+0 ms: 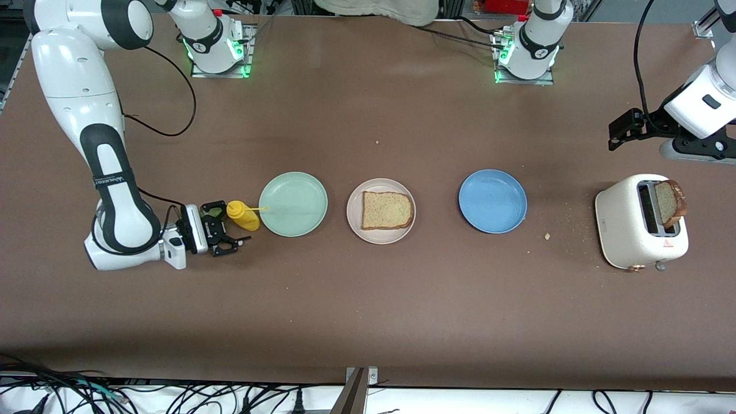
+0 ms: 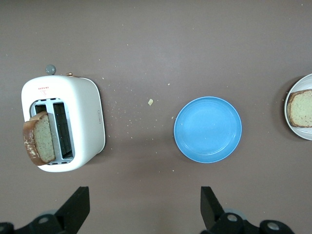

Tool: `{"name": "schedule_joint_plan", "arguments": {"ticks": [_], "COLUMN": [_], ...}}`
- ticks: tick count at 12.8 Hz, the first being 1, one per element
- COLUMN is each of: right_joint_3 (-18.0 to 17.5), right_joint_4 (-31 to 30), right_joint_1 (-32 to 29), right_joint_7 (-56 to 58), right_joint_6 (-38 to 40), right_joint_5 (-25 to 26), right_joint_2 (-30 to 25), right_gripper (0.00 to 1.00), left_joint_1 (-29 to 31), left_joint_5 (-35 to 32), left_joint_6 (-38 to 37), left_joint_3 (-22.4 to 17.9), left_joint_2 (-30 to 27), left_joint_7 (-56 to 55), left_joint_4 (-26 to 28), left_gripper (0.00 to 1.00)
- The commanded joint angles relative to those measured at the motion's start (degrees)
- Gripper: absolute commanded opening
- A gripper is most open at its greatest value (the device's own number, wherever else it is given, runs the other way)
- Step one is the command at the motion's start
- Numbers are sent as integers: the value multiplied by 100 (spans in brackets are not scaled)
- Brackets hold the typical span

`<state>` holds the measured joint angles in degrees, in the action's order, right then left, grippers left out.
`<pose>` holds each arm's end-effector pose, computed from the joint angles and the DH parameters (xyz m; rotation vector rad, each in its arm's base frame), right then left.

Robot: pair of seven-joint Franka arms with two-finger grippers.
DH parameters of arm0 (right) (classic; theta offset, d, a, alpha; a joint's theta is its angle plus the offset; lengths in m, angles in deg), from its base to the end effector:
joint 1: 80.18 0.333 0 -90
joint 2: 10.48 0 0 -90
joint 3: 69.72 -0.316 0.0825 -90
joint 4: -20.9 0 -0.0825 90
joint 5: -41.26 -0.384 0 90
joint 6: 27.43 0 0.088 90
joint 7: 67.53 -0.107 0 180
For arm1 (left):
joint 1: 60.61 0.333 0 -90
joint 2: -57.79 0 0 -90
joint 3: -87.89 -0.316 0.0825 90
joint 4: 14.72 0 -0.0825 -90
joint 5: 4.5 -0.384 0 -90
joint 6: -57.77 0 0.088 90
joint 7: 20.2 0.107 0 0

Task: Make sandwich in beige plate with both arms
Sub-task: 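Release the bottle and grasp the green lettuce leaf with the right gripper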

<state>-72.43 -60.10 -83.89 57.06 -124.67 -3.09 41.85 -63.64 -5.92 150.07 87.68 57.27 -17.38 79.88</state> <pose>0.6655 0.0499 0.1417 -1.3958 -1.7339 -0.4755 0.5526 -0.0246 0.5951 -3.1126 0.1555 0.0484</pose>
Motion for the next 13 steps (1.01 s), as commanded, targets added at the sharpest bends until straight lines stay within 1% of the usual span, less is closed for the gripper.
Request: {"name": "schedule_joint_plan", "arguments": {"ticks": [1,2,4,6,8,10,11,13], "right_joint_3": [43,43,43,34,16,-132,-177,-195], "right_joint_4": [-118,-179,-590,-1100,-1479,-1856,-2032,-2270], "right_joint_1": [-51,-51,-51,-51,-51,-51,-51,-51], "right_joint_7": [-267,-434,-585,-559,-506,-567,-559,-559], "right_joint_6": [-84,-233,-689,-1374,-2173,-3060,-3352,-3574], "right_joint_5": [609,1039,1795,2166,2334,2413,2414,2370], "right_joint_2": [-494,-714,-1214,-1436,-1471,-1445,-1393,-1392], "right_gripper": [100,100,100,100,100,100,100,100], "left_joint_1": [22,22,22,22,22,22,22,22], "left_joint_5": [72,72,72,72,72,72,72,72], "left_joint_6": [-10,-10,-10,-10,-10,-10,-10,-10], "left_joint_3": [-5,-5,-5,-5,-5,-5,-5,-5], "left_joint_2": [-45,-45,-45,-45,-45,-45,-45,-45], "left_joint_7": [114,114,114,114,114,114,114,114], "left_joint_4": [15,15,15,15,15,15,15,15], "left_gripper": [100,100,100,100,100,100,100,100]}}
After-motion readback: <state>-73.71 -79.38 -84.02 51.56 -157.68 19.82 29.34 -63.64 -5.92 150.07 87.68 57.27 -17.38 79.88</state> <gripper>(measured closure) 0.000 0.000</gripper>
